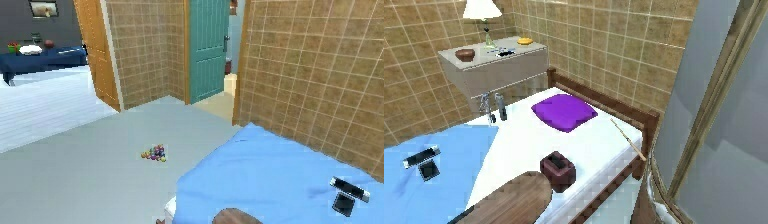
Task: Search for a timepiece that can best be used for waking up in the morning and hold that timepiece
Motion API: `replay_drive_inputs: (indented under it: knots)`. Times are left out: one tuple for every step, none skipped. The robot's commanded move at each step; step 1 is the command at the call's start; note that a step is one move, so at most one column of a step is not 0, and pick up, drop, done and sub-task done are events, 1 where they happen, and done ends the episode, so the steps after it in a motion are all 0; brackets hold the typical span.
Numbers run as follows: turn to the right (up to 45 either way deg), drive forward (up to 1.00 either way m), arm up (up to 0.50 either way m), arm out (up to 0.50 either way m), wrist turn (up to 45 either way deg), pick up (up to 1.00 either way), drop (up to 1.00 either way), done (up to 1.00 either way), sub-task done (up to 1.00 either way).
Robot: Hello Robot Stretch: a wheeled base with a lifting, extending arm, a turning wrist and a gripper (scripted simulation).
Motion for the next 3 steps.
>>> replay_drive_inputs:
  knots:
    - [0.0,0.0,0.12,0.0,0.0,0.0,0.0,0.0,0.0]
    - [0.0,0.0,0.0,0.3,0.0,0.0,0.0,0.0,0.0]
    - [0.0,0.0,0.0,0.0,45.0,0.0,0.0,0.0,0.0]
